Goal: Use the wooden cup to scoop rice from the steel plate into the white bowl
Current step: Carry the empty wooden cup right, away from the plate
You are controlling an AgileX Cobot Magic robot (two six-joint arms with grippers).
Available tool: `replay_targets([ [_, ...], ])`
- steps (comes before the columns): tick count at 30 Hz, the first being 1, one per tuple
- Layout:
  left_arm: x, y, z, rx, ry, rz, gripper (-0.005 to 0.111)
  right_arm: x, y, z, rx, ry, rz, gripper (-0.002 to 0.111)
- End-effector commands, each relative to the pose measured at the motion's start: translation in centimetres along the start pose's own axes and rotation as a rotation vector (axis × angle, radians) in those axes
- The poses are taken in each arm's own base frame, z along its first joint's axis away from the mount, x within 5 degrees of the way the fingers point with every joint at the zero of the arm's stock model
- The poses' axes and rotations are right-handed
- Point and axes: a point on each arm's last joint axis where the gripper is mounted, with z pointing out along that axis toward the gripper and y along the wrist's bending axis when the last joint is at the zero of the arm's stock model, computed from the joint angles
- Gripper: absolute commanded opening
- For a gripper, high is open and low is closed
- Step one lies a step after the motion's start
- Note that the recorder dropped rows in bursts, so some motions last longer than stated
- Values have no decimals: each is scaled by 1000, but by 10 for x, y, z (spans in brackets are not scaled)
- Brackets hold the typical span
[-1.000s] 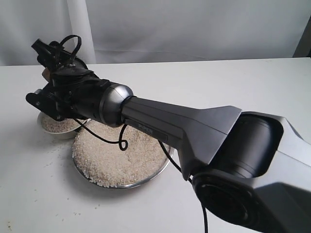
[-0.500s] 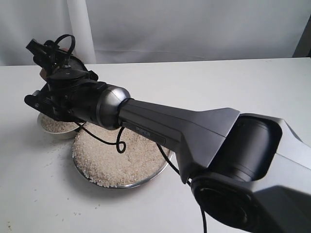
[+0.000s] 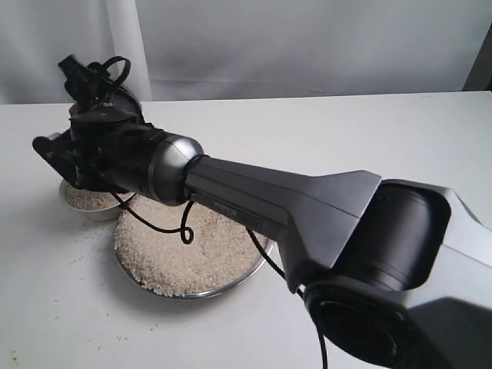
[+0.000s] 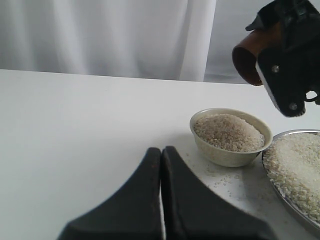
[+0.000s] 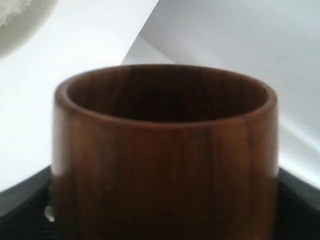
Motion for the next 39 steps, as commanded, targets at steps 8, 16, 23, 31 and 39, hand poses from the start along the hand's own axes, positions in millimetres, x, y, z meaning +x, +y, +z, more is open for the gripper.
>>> replay_targets([
  [8,0,0,0,7,-7,-2,0,57,-71,-74,-94,-25,656,0],
  [16,0,0,0,7,-7,-2,0,77,-72,-138,-66,-237,805,0],
  [23,0,0,0,7,-7,-2,0,130,-37,-190,-73,-294,862,0],
  [31,0,0,0,7,-7,-2,0,193,9,-217,-88,-260,1103,0],
  [39,0,0,0,7,-7,-2,0,238,69,-223,33,-379,1535,0],
])
